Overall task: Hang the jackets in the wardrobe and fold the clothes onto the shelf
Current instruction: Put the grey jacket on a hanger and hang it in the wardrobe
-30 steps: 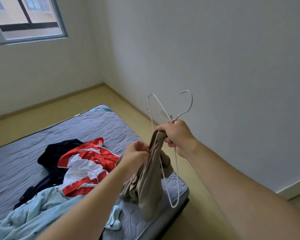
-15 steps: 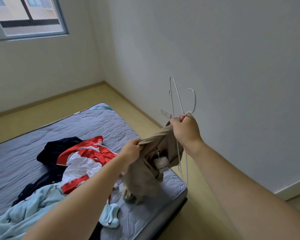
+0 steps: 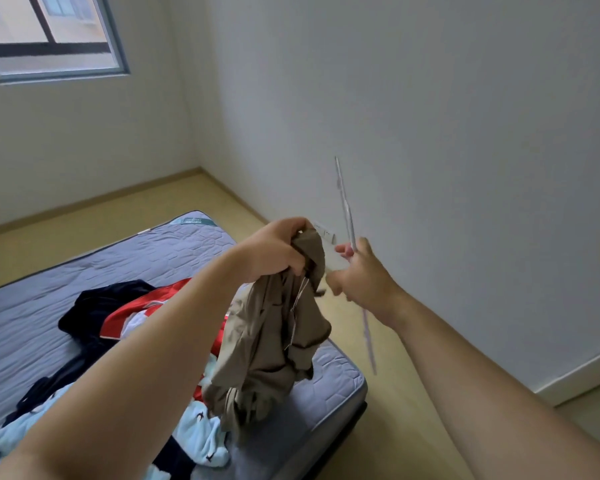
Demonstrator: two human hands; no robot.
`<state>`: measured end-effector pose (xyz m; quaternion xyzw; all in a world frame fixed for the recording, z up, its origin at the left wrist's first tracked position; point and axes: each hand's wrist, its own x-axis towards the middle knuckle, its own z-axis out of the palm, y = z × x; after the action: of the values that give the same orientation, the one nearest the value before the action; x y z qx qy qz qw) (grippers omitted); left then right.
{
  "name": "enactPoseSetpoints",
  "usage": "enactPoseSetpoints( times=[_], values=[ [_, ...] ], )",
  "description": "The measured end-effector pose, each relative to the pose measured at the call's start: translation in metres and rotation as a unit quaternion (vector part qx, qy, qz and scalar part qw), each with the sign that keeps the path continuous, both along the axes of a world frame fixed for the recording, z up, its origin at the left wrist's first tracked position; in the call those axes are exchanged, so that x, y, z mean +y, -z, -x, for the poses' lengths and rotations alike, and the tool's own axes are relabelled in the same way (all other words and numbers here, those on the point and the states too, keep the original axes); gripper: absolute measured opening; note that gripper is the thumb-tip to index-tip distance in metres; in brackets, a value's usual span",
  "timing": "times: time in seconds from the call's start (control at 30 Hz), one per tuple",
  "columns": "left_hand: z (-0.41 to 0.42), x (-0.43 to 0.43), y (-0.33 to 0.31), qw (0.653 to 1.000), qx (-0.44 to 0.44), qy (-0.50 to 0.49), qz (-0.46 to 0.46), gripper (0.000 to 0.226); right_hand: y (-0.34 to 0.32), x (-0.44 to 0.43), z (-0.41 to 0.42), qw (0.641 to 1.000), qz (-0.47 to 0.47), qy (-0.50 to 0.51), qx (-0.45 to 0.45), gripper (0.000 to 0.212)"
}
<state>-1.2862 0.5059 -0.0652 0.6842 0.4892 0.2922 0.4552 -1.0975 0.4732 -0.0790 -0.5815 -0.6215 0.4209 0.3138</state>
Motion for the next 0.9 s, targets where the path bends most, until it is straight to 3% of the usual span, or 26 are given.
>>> enactPoseSetpoints(
  times=[0.13,0.23,0.33,0.4,0.47,0.6,0.7,0.8,0.9],
  values=[
    [-0.003,-0.010,-0.019,0.994,-0.063,0.093,-0.009,0.042,0.003,-0.004,0.009,0.994,0.027,-0.097,0.041,0.051],
    [0.001,-0.007,-0.028,0.991,-0.073,0.108,-0.013,0.042,0.002,-0.003,0.018,0.993,-0.010,-0.100,0.067,0.036],
    [0.010,0.001,-0.021,0.997,-0.034,0.057,-0.029,0.045,0.003,-0.002,0.021,0.998,-0.038,-0.051,0.006,0.017],
    [0.014,0.005,-0.005,0.996,0.049,0.025,-0.066,0.044,0.004,-0.001,0.021,0.999,-0.032,-0.031,-0.026,0.012],
    [0.014,0.010,0.019,0.985,0.128,-0.023,-0.115,0.037,0.003,-0.002,0.023,0.999,-0.035,-0.010,-0.035,0.013],
    [0.005,0.015,0.073,0.961,0.181,-0.167,-0.122,0.033,0.002,-0.001,0.024,0.998,-0.030,0.034,-0.042,0.006],
    [0.003,0.006,0.111,0.936,0.228,-0.265,-0.038,0.050,-0.002,-0.003,0.020,0.996,-0.043,0.054,-0.053,0.015],
    [-0.006,-0.009,0.140,0.922,0.266,-0.258,0.114,0.082,-0.012,-0.008,0.013,0.996,-0.060,0.053,-0.036,0.043],
    [-0.024,-0.023,0.158,0.920,0.255,-0.186,0.232,0.084,-0.019,-0.006,0.008,0.993,-0.073,0.082,-0.054,0.024]
  ],
)
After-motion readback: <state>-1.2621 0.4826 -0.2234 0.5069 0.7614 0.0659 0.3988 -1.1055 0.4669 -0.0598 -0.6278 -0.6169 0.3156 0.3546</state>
